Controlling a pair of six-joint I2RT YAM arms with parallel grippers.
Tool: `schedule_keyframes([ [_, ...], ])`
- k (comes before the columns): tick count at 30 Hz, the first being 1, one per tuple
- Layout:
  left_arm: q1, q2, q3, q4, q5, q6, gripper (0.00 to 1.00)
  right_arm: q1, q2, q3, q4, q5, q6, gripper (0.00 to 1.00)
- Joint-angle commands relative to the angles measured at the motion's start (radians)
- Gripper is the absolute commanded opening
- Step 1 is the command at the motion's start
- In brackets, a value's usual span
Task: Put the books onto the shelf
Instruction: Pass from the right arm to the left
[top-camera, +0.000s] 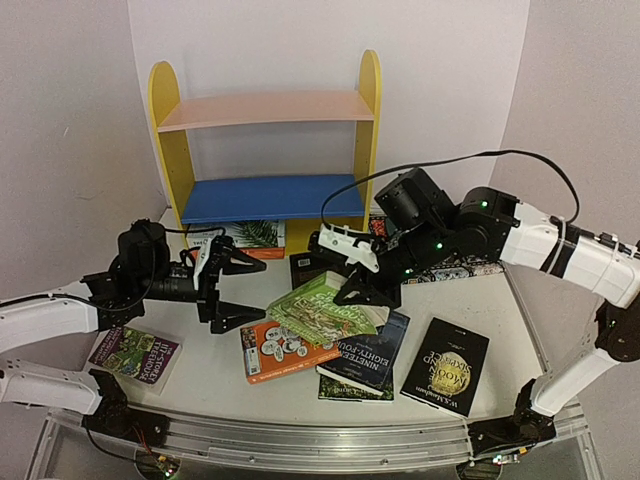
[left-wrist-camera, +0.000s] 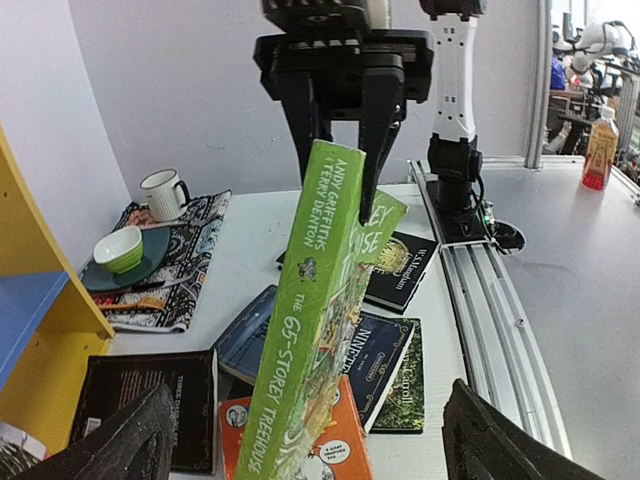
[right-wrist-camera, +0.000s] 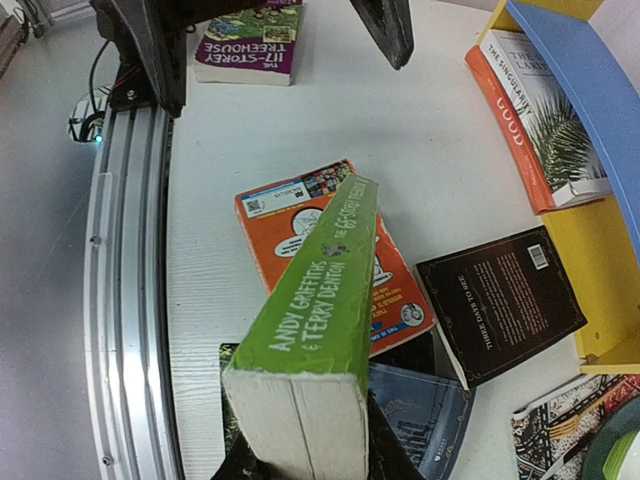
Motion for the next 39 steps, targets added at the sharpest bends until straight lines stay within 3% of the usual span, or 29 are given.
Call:
schedule_keyframes([
  [1,-0.021,0.014,0.061,0.023,0.062,0.127,0.93,-0.001,-0.037,0.077,-0.013,-0.145,0.004,0.00],
  [9,-0.041,0.107,0.124,0.013,0.163,0.061,0.80,-0.001,-0.034,0.087,-0.017,-0.185,-0.033,0.00],
  [20,-0.075,0.177,0.161,-0.022,0.099,0.042,0.73,-0.002,0.003,0.122,-0.020,-0.183,-0.038,0.01],
  [26,-0.086,0.187,0.167,-0.049,0.086,0.074,0.59,-0.001,0.021,0.142,-0.020,-0.199,-0.034,0.01],
  [30,-0.089,0.185,0.177,-0.065,0.076,0.092,0.40,-0.001,0.040,0.158,-0.020,-0.208,-0.024,0.03],
  [35,-0.090,0.180,0.189,-0.081,0.063,0.092,0.01,-0.001,0.059,0.170,-0.020,-0.206,-0.018,0.22],
  [39,-0.090,0.162,0.188,-0.086,-0.060,0.048,0.00,-0.001,0.062,0.169,-0.020,-0.162,-0.014,0.72],
])
